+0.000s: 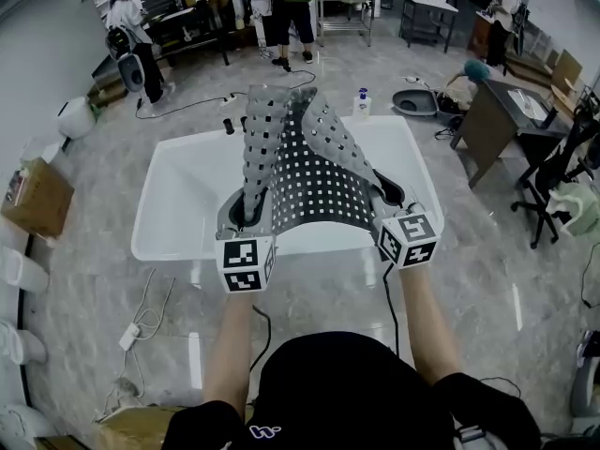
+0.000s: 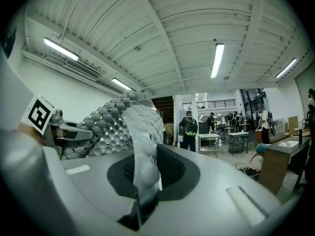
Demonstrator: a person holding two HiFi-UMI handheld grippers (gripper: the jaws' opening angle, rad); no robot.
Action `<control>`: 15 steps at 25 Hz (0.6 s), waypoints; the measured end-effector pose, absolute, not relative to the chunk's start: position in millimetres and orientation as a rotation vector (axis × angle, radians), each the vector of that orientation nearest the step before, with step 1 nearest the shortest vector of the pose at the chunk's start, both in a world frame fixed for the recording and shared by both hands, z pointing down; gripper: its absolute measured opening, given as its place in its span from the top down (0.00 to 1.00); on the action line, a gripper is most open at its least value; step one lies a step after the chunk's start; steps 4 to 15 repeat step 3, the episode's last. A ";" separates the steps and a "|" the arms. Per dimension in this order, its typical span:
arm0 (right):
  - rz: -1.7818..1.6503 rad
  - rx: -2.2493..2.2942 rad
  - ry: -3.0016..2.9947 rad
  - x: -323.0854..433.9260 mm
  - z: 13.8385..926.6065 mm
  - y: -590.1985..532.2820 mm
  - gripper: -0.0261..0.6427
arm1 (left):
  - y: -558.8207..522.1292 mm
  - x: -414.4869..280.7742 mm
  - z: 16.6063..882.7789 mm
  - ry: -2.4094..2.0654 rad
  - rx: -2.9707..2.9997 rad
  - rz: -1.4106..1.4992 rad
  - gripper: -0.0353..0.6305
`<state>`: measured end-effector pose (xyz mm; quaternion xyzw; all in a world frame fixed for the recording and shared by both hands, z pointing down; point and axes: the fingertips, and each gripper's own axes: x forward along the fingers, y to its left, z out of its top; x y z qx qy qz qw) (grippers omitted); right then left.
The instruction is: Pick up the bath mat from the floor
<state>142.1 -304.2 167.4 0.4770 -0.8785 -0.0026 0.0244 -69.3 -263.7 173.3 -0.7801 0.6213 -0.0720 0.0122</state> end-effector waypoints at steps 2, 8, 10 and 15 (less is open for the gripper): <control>-0.008 1.478 -2.717 140.2 165.9 -304.6 0.93 | -264.2 -71.7 172.1 1.935 -2.433 -0.226 0.75; -0.009 1.479 -2.716 139.4 165.1 -305.0 0.93 | -264.5 -72.9 171.5 1.935 -2.433 -0.226 0.75; -0.009 1.479 -2.716 139.4 165.1 -305.0 0.93 | -264.5 -72.9 171.5 1.935 -2.433 -0.226 0.75; -0.009 1.479 -2.716 139.4 165.1 -305.0 0.93 | -264.5 -72.9 171.5 1.935 -2.433 -0.226 0.75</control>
